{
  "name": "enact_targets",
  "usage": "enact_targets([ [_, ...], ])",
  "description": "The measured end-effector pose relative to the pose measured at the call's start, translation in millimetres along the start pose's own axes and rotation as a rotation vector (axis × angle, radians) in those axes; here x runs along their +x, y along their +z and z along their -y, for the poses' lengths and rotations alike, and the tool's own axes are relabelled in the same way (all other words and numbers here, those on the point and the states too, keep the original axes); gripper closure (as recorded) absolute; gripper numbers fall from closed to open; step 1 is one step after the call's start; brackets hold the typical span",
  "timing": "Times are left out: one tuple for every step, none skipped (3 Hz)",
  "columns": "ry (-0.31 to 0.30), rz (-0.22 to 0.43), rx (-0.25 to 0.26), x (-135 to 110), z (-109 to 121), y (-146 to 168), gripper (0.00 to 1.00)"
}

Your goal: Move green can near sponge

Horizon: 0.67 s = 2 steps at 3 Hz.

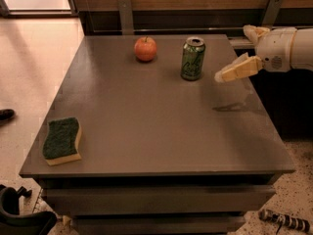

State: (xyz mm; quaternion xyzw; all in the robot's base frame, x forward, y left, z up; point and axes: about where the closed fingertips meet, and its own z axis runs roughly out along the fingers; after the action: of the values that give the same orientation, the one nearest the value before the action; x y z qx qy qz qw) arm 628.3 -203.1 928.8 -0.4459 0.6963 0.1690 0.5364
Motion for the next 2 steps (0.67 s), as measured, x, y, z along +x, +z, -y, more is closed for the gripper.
enact_targets([
  [0.000, 0.000, 0.000, 0.0, 0.0, 0.1, 0.00],
  [0.041, 0.077, -0.008, -1.1, 15.3, 24.0, 0.00],
])
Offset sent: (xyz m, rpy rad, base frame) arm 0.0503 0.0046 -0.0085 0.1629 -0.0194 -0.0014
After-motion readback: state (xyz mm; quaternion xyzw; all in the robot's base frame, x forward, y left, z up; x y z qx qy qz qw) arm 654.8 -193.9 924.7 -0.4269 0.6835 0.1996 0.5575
